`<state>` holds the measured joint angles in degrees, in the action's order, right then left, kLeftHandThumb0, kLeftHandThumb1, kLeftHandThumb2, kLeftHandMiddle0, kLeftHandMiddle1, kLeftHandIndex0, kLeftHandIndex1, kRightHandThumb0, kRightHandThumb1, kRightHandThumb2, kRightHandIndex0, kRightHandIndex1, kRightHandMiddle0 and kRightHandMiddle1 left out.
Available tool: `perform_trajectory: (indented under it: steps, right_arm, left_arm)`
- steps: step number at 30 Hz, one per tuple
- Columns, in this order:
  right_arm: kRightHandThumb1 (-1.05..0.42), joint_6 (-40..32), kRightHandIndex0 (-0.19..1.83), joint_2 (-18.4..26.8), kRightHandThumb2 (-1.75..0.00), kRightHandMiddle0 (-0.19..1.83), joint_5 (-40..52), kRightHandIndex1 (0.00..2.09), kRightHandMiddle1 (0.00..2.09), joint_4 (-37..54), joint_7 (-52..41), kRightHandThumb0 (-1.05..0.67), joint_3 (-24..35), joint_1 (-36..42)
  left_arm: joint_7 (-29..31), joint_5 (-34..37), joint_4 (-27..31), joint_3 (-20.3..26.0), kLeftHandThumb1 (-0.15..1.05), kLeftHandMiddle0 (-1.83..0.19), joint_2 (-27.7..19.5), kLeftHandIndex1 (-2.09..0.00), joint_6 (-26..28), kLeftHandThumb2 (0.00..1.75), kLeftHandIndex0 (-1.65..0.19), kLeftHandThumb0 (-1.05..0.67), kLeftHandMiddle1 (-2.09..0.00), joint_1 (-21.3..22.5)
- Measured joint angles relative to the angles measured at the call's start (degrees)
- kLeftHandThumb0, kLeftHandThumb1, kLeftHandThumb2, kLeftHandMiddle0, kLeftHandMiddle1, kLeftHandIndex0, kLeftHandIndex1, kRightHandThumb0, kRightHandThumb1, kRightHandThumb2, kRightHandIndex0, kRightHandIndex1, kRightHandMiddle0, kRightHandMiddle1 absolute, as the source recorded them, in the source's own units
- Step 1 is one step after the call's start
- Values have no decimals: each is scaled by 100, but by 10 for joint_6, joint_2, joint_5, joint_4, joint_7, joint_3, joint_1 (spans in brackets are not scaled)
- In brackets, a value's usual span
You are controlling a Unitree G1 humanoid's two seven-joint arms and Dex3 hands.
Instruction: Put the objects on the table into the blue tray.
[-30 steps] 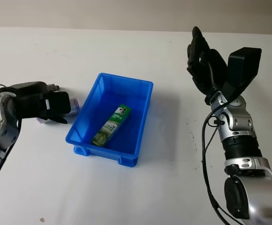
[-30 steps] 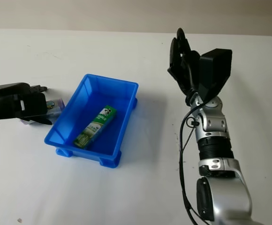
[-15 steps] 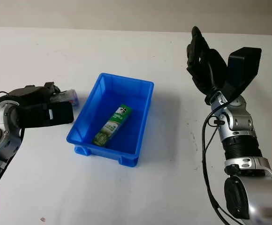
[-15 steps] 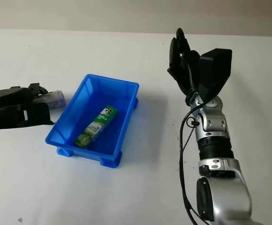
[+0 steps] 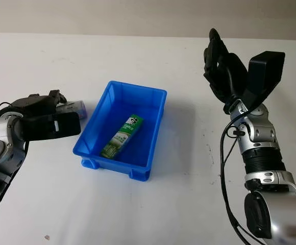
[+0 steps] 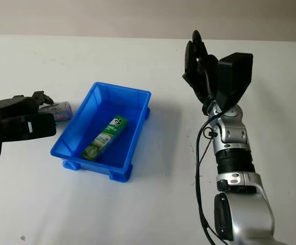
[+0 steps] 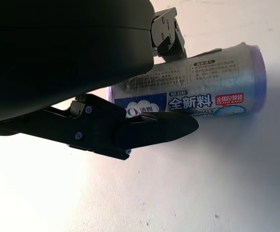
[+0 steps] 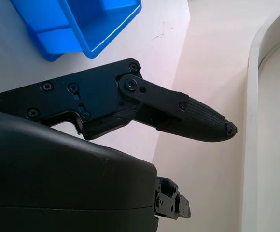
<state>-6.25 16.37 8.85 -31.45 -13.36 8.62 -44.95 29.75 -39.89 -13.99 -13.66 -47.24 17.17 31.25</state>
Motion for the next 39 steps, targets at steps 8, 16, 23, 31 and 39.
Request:
perform_trajectory:
  steps: [8, 16, 23, 31, 39]
  right_arm:
    - [-105, 1, -19, 0, -78, -19, -3, 0, 0, -1, 0, -73, 0, 0]
    - [-105, 3, -19, 0, -78, -19, -4, 0, 0, -4, -2, -72, 0, 0]
    - [-105, 3, -19, 0, -78, -19, -5, 0, 0, -6, -4, -72, -1, 0]
    - [-105, 8, -19, 0, -78, -19, -4, 0, 0, -10, -10, -72, 0, 0]
    - [-105, 8, -19, 0, -78, -19, -5, 0, 0, -11, -14, -72, -1, -1]
  left_arm:
    - [-57, 4, -81, 13, 105, -54, 1, -209, -16, 47, -16, -40, -209, 45]
    - [-81, 5, -139, 17, 105, -60, 0, -209, -23, 48, -25, -38, -209, 81]
    - [-146, 22, -143, 37, 105, -86, 1, -209, -40, 48, -38, -34, -209, 90]
    - [-157, 59, -146, 59, 105, -48, 10, -209, -35, 48, -11, -35, -209, 105]
    - [-130, 131, -41, 103, 105, -2, 10, -148, -51, 48, 4, -35, -198, 124]
